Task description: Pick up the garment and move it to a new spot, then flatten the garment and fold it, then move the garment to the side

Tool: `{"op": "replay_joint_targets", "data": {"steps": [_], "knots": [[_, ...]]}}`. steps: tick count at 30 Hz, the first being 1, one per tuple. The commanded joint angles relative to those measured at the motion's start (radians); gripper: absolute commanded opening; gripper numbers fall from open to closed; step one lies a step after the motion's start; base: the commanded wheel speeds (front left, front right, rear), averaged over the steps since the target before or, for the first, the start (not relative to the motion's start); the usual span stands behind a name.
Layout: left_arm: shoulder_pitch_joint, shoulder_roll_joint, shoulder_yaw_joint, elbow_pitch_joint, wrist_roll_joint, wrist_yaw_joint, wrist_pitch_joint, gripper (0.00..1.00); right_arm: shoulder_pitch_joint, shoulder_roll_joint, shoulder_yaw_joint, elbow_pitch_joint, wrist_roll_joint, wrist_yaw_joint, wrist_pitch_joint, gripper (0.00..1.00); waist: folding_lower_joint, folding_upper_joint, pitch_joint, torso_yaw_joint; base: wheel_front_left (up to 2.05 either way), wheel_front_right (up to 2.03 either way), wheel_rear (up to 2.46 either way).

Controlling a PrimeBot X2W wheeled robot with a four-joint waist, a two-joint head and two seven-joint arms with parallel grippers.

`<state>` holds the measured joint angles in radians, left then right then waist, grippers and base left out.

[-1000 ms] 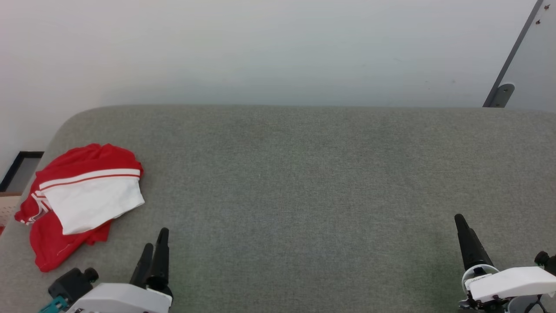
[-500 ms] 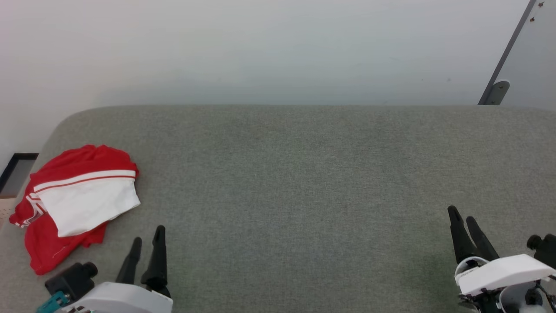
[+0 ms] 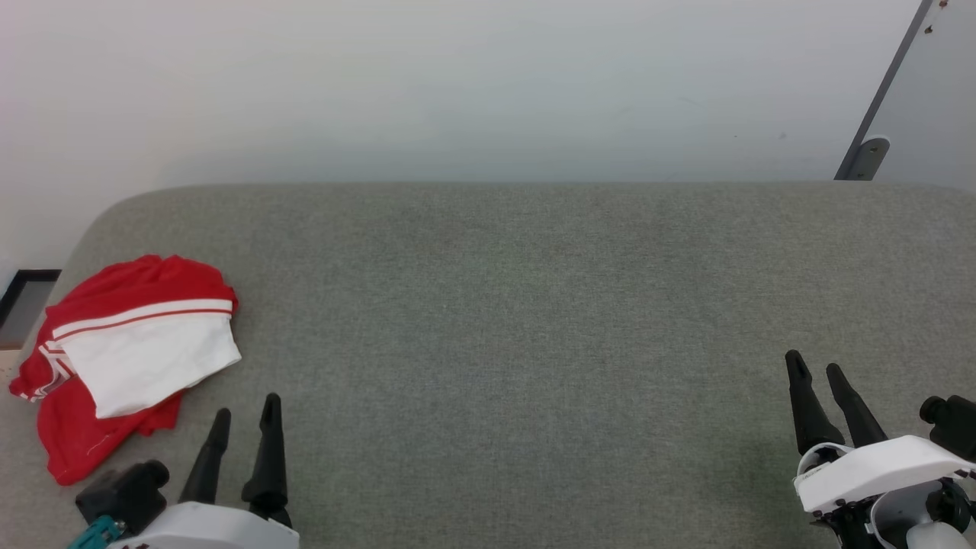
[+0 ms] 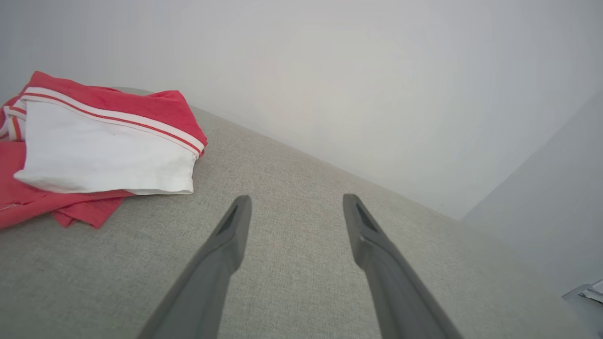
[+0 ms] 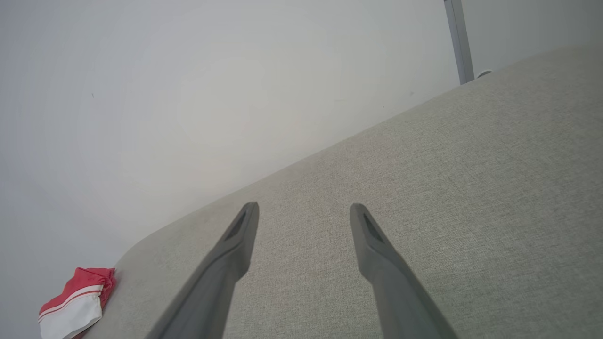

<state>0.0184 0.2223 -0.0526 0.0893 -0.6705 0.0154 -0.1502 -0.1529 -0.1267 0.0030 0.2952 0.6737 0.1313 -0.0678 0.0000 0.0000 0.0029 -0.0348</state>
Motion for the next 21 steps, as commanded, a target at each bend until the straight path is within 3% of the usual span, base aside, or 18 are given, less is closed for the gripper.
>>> {"op": "replay_joint_targets", "data": {"steps": [1, 21], "knots": [[-0.002, 0.008, 0.004, -0.013, 0.024, -0.006, -0.007, 1.00, -0.016, -0.006, -0.005, -0.009, -0.019, -0.001, -0.007, 1.00, 0.0000, 0.0000, 0.000, 0.000, 0.00, 0.00, 0.00], [0.020, 0.010, 0.008, -0.043, 0.227, -0.019, -0.054, 1.00, -0.030, -0.010, -0.013, -0.020, -0.194, -0.001, -0.035, 1.00, 0.0000, 0.0000, -0.001, -0.003, 0.00, 0.00, 0.00]]}}
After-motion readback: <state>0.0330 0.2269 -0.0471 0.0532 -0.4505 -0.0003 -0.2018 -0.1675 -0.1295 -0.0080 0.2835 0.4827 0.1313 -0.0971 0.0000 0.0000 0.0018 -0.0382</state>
